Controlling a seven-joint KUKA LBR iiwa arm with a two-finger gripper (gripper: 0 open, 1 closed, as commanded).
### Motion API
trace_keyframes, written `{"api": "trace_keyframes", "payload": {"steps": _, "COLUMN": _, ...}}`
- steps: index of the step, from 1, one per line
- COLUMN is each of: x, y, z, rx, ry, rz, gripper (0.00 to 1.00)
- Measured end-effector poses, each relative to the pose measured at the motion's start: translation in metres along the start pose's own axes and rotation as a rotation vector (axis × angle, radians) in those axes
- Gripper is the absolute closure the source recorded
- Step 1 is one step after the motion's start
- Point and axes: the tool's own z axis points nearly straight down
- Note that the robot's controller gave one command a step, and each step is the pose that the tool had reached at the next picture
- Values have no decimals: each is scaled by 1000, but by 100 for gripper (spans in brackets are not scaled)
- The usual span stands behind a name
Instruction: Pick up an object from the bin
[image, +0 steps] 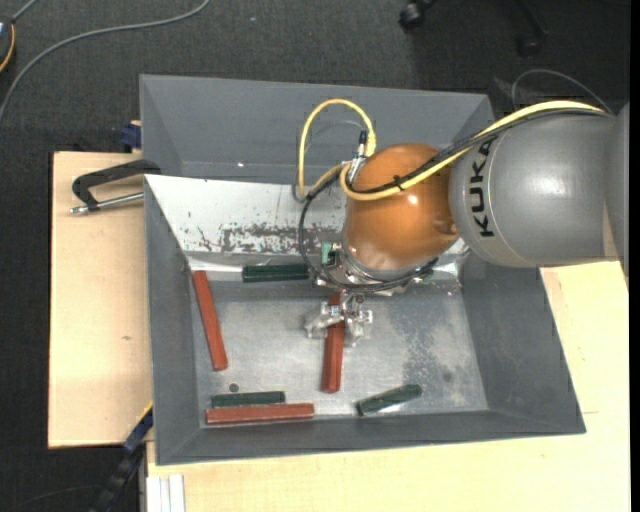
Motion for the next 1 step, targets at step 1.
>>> {"api": "trace_keyframes", "payload": {"steps": 1, "x": -29, "y": 4, "z": -158, "rx": 9, "ry": -2, "rz": -344, "gripper": 100}}
